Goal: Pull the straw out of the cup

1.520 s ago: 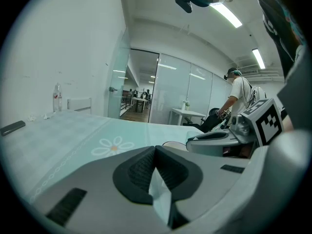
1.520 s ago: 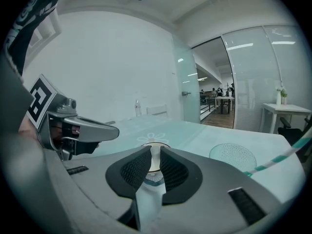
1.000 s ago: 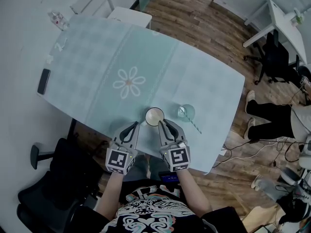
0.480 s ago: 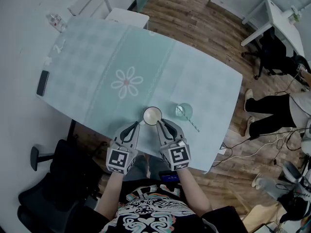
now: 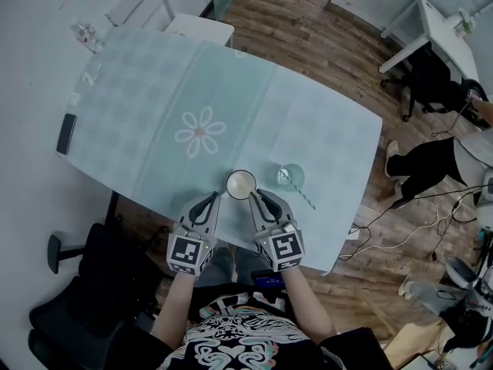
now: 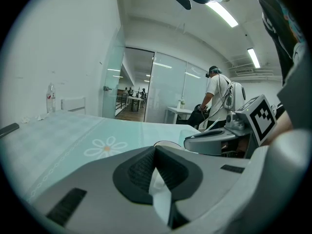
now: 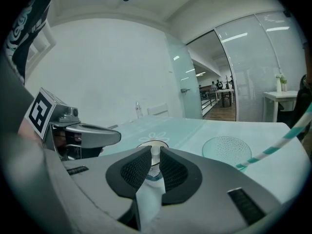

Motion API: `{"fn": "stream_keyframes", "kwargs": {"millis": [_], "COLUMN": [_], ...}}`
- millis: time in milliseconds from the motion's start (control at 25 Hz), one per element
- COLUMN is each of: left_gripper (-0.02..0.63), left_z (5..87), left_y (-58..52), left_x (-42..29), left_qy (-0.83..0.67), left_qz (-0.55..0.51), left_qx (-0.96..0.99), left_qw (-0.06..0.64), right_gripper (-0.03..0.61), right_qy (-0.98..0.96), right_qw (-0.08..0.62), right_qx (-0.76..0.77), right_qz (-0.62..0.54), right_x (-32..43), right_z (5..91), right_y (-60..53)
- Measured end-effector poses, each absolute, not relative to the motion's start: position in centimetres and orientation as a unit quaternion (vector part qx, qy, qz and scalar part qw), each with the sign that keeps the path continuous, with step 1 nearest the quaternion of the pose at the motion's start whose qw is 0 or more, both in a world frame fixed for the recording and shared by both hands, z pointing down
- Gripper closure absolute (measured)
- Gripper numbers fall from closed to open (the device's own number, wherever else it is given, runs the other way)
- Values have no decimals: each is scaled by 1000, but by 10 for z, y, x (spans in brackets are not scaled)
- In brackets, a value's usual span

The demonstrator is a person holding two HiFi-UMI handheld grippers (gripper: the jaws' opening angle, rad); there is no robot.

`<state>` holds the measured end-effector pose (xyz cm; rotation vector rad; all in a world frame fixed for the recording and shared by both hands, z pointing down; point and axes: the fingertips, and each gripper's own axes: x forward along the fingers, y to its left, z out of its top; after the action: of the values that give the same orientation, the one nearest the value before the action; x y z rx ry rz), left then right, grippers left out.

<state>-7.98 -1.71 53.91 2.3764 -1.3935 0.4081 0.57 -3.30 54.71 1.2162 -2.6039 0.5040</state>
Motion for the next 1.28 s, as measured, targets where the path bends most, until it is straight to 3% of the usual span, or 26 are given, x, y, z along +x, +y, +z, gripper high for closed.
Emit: {"fn": "stream_keyframes", "kwargs": {"millis": [1280], "left_gripper": [611], "left_z": [519], "left_y": [-27], "left_x": [-71], "left_qy": [-482], "left_qz": [120], "left_qx": [853], "left_qw": [158], "right_gripper": [514], "right_qy": [-884], "right_qw": [99], "right_qx": [420], "right_qz": [178], "right_x": [18], "right_z": [530], "right_y": [-24]}}
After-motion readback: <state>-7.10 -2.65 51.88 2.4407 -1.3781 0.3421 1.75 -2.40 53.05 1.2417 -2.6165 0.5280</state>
